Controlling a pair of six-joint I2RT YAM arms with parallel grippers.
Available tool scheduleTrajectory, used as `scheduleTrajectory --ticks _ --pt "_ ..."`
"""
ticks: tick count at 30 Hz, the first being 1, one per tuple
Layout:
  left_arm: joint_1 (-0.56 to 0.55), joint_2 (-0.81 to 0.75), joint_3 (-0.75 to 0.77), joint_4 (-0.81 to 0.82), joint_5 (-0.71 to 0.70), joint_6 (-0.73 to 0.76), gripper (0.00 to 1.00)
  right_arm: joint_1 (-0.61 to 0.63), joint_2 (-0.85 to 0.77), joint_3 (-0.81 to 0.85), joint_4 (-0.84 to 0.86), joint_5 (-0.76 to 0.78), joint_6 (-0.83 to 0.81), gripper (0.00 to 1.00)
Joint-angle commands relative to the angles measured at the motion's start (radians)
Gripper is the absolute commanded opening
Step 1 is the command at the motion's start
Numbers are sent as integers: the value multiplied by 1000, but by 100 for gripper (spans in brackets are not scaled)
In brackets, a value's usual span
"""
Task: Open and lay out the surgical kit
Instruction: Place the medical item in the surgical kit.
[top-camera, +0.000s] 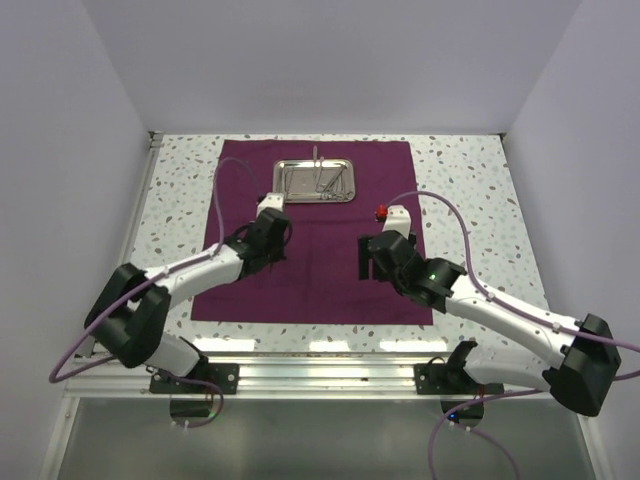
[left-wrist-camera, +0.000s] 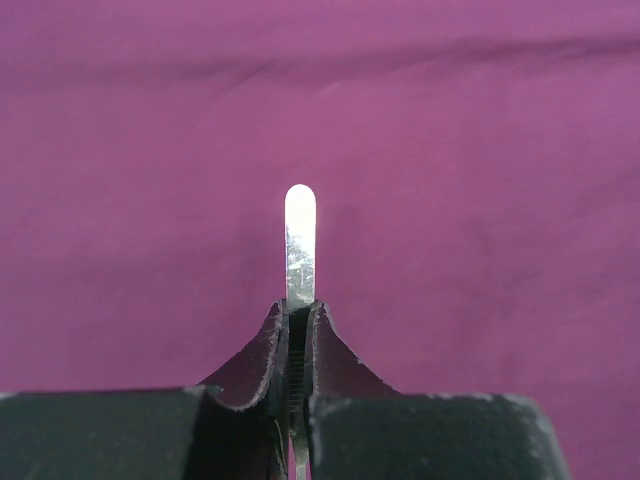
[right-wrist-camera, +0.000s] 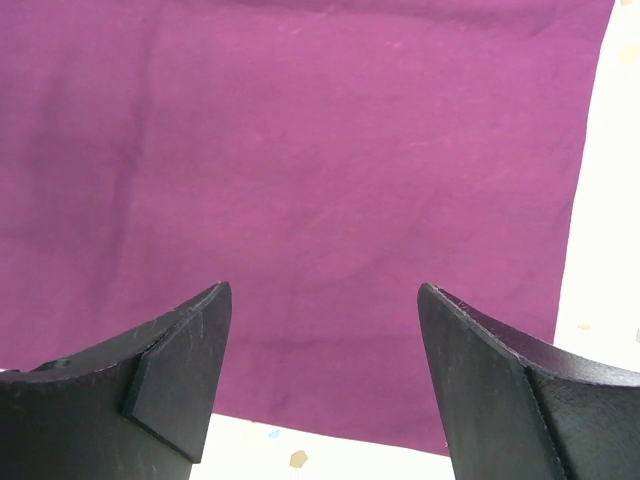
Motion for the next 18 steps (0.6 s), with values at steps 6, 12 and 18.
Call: scheduleTrajectory --ticks 6,12,18 --pt "16 -206 -229 54 -88 -114 0 1 -111 -10 7 -38 17 80" --pt "13 -171 -245 14 -125 -168 56 1 -94 0 -4 -72 17 88" --pt "13 -207 -148 -39 -160 -149 86 1 -145 -25 -7 -35 22 90"
